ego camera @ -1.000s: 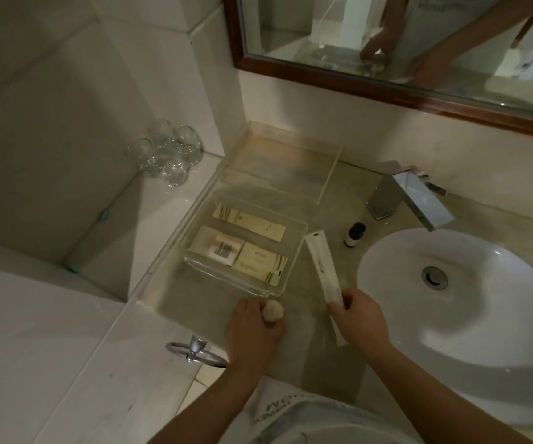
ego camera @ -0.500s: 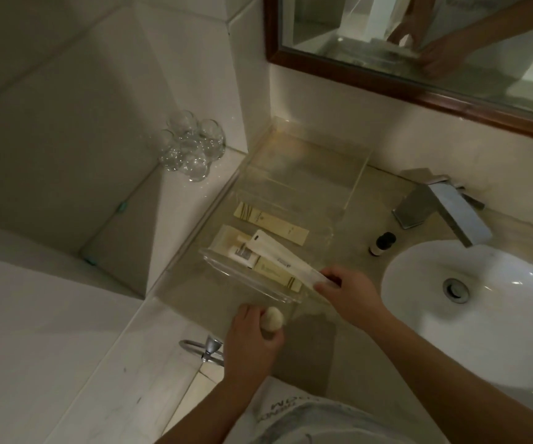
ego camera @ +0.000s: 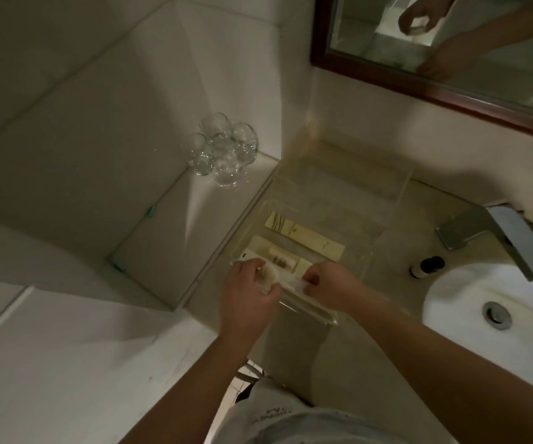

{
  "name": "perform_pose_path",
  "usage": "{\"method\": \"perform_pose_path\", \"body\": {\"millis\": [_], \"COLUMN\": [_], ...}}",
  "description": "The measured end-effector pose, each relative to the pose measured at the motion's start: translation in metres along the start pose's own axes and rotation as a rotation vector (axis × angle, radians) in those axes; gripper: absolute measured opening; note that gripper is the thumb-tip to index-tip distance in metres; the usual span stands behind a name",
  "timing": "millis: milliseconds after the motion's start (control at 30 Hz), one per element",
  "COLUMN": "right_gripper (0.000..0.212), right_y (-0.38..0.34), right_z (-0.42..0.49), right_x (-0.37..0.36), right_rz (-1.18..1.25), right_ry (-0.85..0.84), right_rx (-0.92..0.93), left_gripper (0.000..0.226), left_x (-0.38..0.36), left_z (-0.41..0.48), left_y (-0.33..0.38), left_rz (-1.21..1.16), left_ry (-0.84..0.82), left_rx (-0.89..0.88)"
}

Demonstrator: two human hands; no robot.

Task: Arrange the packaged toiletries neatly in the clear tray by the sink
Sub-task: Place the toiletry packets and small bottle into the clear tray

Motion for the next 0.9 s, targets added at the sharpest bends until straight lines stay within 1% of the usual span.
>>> {"method": "perform_pose_path", "body": {"millis": [167,267,333,433,533,633,733,800,900], "right_gripper": [0.024,0.026,0.026,0.027,0.029,0.037,0.051,0.058,0.059], "right_y": [0.001,0.005,0.008,0.009,0.006,0.004,0.003,0.003,-0.001], "right_z": [0.0,-0.007,-0.012,-0.015,-0.013,-0.012,-0.009,-0.005,0.003], "right_x": [-0.001,-0.004,-0.006,-0.008,-0.01,-0.011,-0.011,-0.012,-0.013], "right_rz": [0.0,0.036,0.048,0.027,0.014,-0.012,-0.054,-0.098,-0.112], "right_ry": [0.053,0.129,0.155,0.183,0.225,0.291,0.332,0.323,0.297], "right_rx": [-0.051,-0.076,-0.08,-0.053,-0.028,-0.024,-0.017,-0.001,0.03], "left_gripper": [0.038,0.035,0.033,0.036,0.04,0.036,0.036,0.038,0.038], "left_x": [-0.008,-0.013,-0.014,-0.019,-0.025,-0.03,-0.03,-0.027,-0.023], "left_z": [0.054,0.079,0.092,0.105,0.108,0.106,0.105,0.105,0.106], "left_y": [0.01,0.016,0.018,0.018,0.014,0.011,0.011,0.01,0.01], "left_rz": [0.145,0.203,0.222,0.314,0.421,0.475,0.469,0.491,0.514], "left_ry": [-0.075,-0.105,-0.093,-0.065,0.014,0.084,0.104,0.113,0.12], "left_rx": [-0.055,-0.094,-0.092,-0.091,-0.146,-0.177,-0.153,-0.15,-0.155]}}
Point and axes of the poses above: each hand's wrist, its own z-axis towards the middle knuckle, its own x-axis out of the back of the hand, y = z × x, the point moved 1 cm from there along z, towards the middle knuckle, and after that the axes turned 9 degrees about x, right-handed, at the moved point
